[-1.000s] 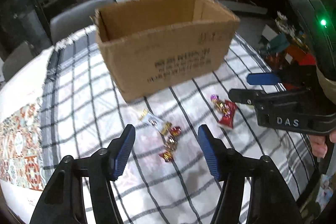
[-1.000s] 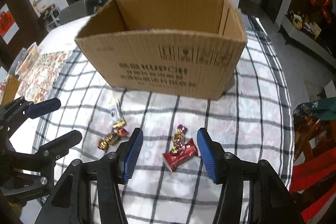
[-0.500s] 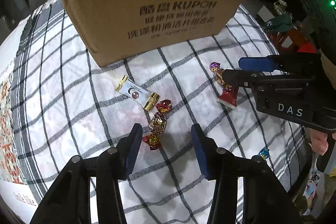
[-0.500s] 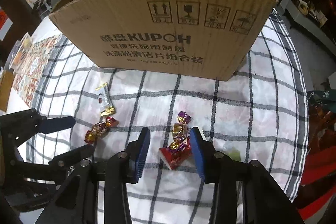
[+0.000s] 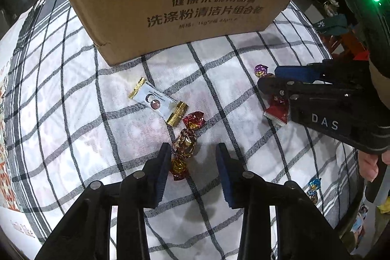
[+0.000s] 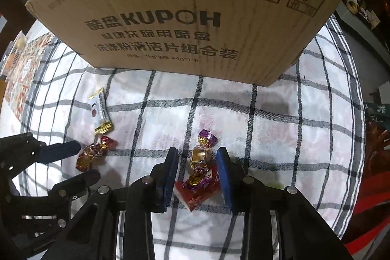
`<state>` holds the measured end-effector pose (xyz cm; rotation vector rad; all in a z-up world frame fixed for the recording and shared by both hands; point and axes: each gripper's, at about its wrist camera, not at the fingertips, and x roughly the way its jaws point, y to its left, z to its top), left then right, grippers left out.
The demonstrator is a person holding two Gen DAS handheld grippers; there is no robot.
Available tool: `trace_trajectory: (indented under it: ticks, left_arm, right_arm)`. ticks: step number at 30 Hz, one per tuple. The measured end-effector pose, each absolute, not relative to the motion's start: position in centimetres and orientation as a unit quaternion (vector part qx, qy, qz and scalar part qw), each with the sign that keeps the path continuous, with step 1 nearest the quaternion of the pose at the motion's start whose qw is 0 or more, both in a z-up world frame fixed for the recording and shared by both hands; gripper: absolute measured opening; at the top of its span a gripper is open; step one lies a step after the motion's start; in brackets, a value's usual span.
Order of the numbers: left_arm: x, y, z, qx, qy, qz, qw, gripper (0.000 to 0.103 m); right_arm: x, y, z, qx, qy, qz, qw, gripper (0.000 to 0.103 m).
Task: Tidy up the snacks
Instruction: 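Grasp the gold-foil candy with the left tool while the right grasps the purple-gold candy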
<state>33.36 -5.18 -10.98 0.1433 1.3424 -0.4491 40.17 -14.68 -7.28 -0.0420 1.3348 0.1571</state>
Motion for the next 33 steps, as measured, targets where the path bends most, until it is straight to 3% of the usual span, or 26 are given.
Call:
trace_trajectory:
  ticks: [7,11,33]
  left_arm:
    - [33.9,-5.4,-11.7,0.062,0.619,-0.198,0.757,0.034]
    - [34.2,-5.2,-11.9,0.056,0.62,-0.194,0.758,0.021]
    - [32.1,-4.4,-4.5,0.044,0.542,-0.208,0.813,0.021]
  right_arm:
    - [40.7,-14.3,-8.3,-0.016,0.622,0.073,0.78,0.022]
    - [40.7,-14.4,-8.7,-0.016,0.618,0.07,0.783,0.018]
    - [36.1,-13.9,-1.6,-0.017,0.552,0.101,0.828,0.017]
